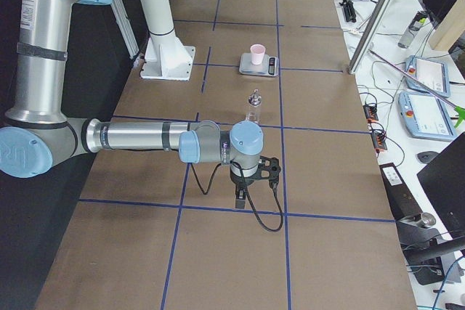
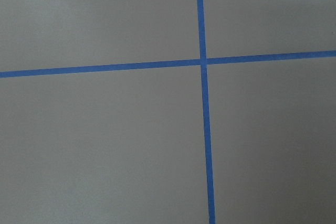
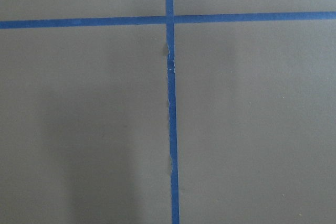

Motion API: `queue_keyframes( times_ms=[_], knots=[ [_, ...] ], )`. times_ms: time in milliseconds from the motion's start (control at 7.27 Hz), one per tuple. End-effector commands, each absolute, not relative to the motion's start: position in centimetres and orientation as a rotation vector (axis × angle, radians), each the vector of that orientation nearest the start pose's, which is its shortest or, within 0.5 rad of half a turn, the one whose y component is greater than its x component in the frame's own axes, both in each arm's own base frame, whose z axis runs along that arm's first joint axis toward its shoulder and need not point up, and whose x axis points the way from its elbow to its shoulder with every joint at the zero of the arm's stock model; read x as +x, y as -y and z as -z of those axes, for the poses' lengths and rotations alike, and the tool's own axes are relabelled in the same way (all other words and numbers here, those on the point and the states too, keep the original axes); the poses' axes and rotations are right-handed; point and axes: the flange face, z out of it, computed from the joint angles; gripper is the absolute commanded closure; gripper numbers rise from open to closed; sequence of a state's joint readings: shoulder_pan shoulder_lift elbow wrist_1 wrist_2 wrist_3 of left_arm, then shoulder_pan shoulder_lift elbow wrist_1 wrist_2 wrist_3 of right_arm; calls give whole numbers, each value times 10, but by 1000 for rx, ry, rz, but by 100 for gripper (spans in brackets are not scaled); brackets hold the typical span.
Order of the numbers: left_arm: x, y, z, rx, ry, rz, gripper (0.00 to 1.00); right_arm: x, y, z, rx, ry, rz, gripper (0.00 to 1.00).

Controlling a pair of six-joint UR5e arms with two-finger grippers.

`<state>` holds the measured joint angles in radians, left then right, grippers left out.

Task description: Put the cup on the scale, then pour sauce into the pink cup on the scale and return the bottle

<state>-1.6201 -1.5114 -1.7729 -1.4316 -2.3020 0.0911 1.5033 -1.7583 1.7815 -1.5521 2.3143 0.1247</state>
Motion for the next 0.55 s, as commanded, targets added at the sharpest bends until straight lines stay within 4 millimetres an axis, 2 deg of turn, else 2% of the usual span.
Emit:
queue_keyframes(
  times_ms=[0, 413],
  knots=[
    [-87, 460, -602, 59, -729, -49, 0, 38, 412, -644, -39, 742, -36, 0],
    [-87, 458, -602, 59, -726, -51, 0, 37, 412, -643, -39, 744, -37, 0]
  ],
)
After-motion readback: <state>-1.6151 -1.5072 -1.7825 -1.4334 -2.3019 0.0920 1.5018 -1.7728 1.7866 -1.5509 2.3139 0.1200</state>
